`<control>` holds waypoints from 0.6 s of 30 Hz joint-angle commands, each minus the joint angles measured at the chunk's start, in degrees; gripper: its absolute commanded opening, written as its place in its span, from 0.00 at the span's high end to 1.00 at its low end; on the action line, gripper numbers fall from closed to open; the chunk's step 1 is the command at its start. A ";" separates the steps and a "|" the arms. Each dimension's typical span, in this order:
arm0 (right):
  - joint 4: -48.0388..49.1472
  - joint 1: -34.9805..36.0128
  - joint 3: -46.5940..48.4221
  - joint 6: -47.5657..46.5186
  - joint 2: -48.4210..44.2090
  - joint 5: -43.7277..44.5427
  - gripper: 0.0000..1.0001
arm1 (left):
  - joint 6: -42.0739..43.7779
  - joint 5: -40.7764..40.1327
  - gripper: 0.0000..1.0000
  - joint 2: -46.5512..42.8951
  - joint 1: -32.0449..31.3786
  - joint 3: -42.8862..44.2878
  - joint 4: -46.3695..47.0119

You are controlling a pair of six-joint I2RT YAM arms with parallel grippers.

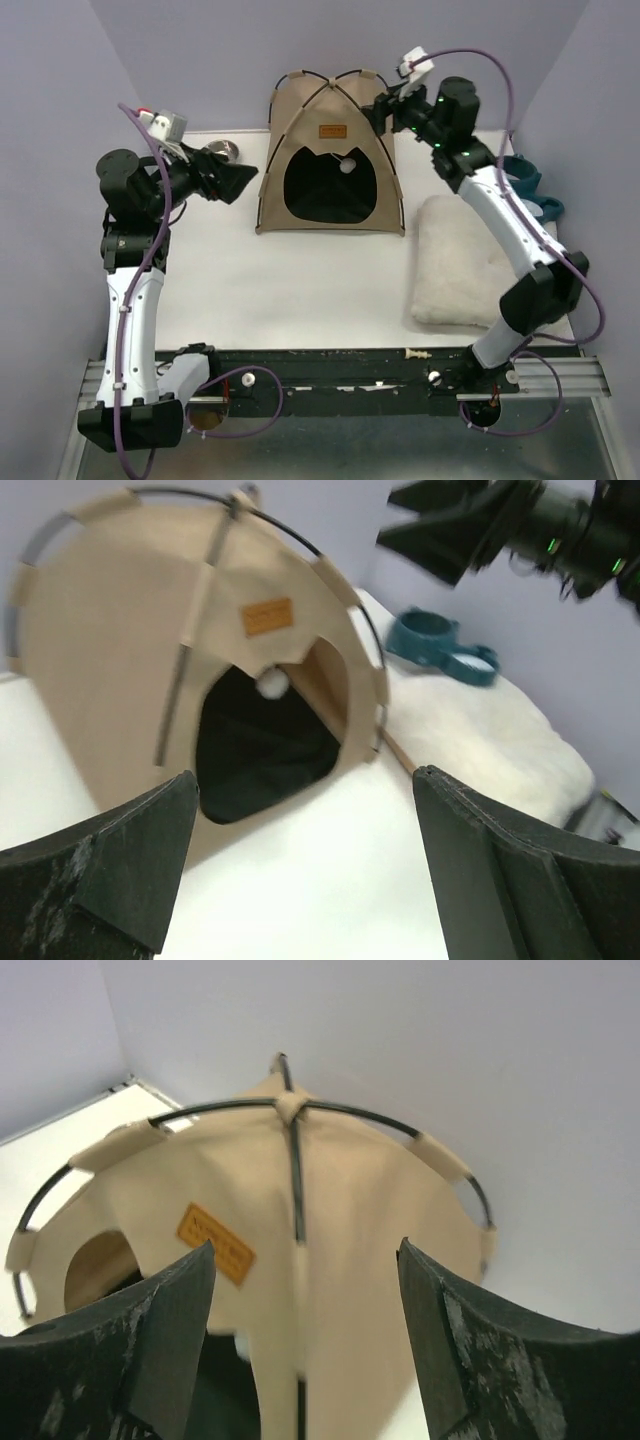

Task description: Set up the pet tent

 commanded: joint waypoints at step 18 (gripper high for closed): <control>-73.13 -55.62 -26.07 -28.89 -32.33 1.89 0.11 | -24.86 -14.05 0.01 45.37 -58.20 -6.02 36.12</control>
